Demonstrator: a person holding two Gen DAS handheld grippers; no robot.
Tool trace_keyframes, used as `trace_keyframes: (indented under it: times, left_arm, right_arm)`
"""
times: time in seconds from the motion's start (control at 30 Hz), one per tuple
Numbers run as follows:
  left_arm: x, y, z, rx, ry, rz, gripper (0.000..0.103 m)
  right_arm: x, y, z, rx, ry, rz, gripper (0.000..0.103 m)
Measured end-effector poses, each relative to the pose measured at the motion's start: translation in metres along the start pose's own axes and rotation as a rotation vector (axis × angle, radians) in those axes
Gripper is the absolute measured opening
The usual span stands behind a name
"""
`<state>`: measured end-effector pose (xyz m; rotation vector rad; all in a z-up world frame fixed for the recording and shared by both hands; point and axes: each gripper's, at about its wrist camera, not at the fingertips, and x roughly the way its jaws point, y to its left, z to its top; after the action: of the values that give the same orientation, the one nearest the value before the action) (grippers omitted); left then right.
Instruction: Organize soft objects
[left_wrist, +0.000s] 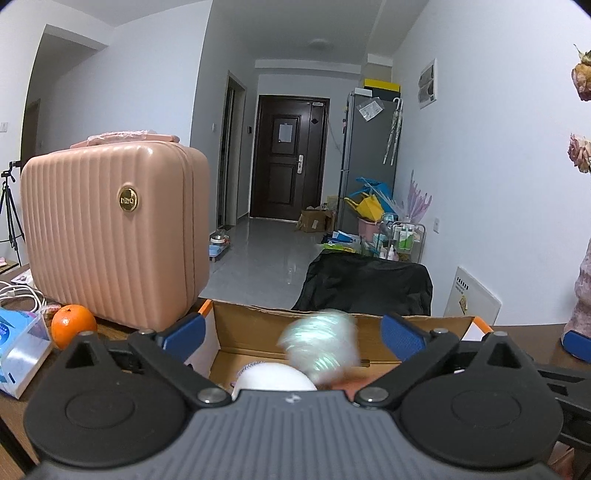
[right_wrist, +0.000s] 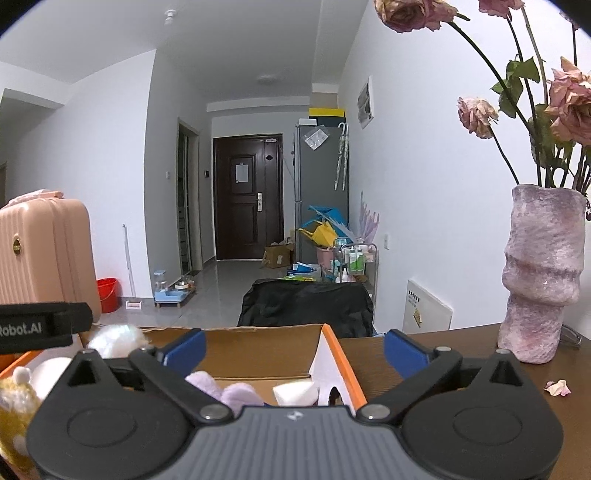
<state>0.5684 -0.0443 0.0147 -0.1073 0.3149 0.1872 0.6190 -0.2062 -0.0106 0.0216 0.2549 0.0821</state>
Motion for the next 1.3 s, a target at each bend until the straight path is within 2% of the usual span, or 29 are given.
trace_keyframes:
  times: [0.37,0.6,1.3]
  left_arm:
    - [-0.003,0.002,0.001,0.001,-0.002,-0.005,0.103]
    - [-0.013,0.007,-0.002,0.001,-0.012,-0.004,0.103]
    - [-0.079,0.039,-0.021,0.014,-0.03,0.005,0.103]
  right_arm:
    - [-0.005,0.002,-0.003,-0.01,-0.007,-0.013,0.103]
    - [-0.021,-0.002,-0.007,-0.003,-0.046,-0.017,0.103]
    - [-0.09,-0.008,-0.023,-0.008,-0.087,-0.046,0.103]
